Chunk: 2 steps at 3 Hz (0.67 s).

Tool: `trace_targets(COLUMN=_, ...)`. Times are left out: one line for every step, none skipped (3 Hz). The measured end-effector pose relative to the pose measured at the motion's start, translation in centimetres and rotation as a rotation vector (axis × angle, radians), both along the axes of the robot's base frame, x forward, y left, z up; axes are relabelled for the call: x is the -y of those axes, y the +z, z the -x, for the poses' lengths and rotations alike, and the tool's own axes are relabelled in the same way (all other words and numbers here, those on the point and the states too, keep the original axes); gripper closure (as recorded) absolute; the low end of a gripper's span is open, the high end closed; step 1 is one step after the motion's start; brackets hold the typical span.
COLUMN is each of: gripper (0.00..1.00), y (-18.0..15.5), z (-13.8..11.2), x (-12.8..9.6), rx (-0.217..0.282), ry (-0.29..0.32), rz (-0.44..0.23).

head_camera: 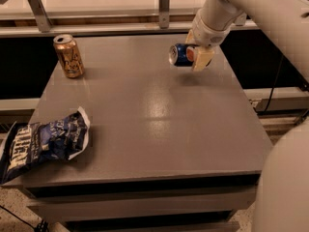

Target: Knock pepsi can over

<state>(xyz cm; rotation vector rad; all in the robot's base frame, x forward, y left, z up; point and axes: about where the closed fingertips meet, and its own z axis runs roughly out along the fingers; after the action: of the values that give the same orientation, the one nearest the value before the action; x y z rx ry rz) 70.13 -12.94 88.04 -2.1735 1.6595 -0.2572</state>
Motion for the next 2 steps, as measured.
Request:
trace_targets(gripper=0.06, y=-0.5, z=0.7, x=-0.2, rx=-0.101, ry=0.077, rz=0.072)
trace_targets(gripper=0.00, y=-1.0, z=2.4, x=0.5, rx=-0.176, ry=0.087, rz=0.099)
